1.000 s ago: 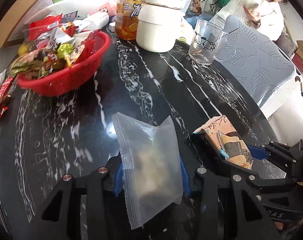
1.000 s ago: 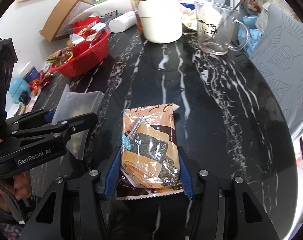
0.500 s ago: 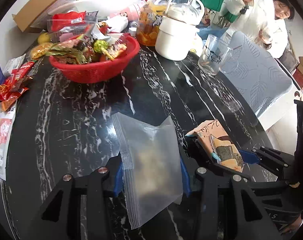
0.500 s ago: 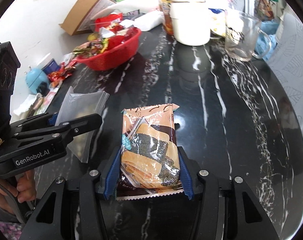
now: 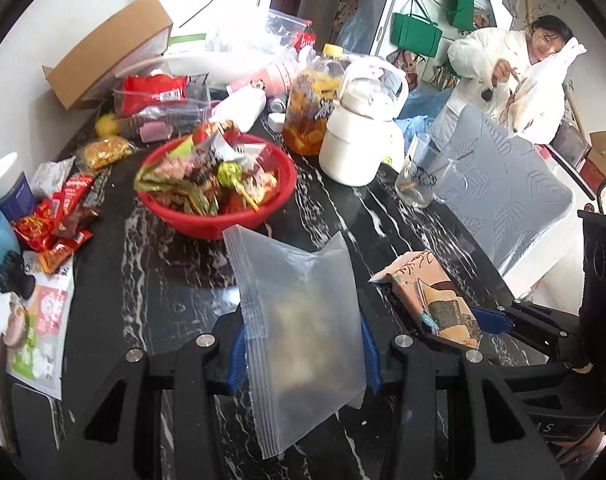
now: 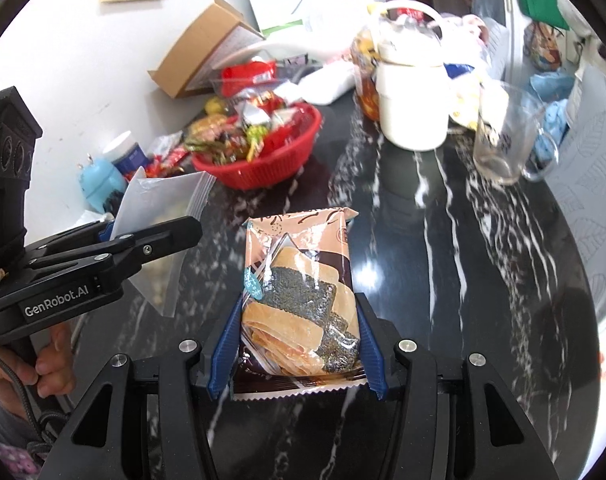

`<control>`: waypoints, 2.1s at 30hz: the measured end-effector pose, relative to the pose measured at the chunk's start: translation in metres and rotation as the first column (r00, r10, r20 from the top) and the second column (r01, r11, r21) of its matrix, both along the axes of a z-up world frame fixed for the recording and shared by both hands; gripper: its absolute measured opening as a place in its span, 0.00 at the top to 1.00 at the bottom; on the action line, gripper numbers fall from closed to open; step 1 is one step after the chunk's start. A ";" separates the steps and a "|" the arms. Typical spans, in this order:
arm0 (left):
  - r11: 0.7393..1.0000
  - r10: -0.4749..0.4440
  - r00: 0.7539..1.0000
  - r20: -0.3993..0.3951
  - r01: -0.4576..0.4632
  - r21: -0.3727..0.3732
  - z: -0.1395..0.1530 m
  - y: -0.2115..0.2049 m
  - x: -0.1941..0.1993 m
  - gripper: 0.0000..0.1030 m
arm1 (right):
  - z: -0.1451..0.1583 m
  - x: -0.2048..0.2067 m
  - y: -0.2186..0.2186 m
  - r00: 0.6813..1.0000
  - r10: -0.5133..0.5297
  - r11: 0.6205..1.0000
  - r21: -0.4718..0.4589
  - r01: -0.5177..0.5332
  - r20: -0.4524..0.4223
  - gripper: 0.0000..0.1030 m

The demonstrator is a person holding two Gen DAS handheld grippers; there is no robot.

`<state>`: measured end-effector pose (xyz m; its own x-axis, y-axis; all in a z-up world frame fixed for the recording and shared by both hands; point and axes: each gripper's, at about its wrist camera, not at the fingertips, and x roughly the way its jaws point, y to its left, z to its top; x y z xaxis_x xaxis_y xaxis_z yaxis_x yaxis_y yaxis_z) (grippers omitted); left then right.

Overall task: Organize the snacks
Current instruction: 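Carry the zip bag and seaweed packet over the red basket with both grippers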

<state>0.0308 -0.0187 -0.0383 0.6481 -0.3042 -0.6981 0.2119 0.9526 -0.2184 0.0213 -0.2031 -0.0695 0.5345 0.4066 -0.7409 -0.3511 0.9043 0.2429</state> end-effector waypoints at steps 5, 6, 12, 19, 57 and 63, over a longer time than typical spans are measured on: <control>1.000 0.016 0.999 0.038 -0.016 -0.005 0.015 0.007 0.006 0.57 | 0.018 0.012 0.002 0.999 0.025 1.000 0.015 -0.026 0.033 0.49; 1.000 0.019 0.999 0.045 -0.019 -0.005 0.018 0.008 0.007 0.57 | 0.022 0.015 0.003 0.999 0.033 0.999 0.019 -0.033 0.039 0.49; 0.999 0.044 0.995 0.088 -0.044 0.003 0.036 0.014 0.021 0.57 | 0.039 0.033 0.008 0.995 0.060 0.998 0.023 -0.062 0.076 0.49; 0.998 0.062 0.988 0.140 -0.062 -0.004 0.056 0.021 0.036 0.57 | 0.062 0.054 0.012 0.989 0.079 0.996 0.027 -0.083 0.127 0.49; 0.988 0.132 0.989 0.073 -0.137 0.073 0.023 0.068 0.180 0.57 | 0.064 0.193 0.074 0.974 0.158 0.987 0.005 -0.161 0.162 0.49; 0.991 0.123 0.992 -0.014 -0.122 0.051 -0.002 0.069 0.193 0.57 | 0.051 0.204 0.079 0.976 0.172 0.985 0.005 -0.174 0.131 0.49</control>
<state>0.2241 0.0504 -0.0400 0.6665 -0.1879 -0.7214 0.0899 0.9809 -0.1724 0.2257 -0.1237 -0.0182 0.5459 0.5127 -0.6626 -0.5311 0.8235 0.1996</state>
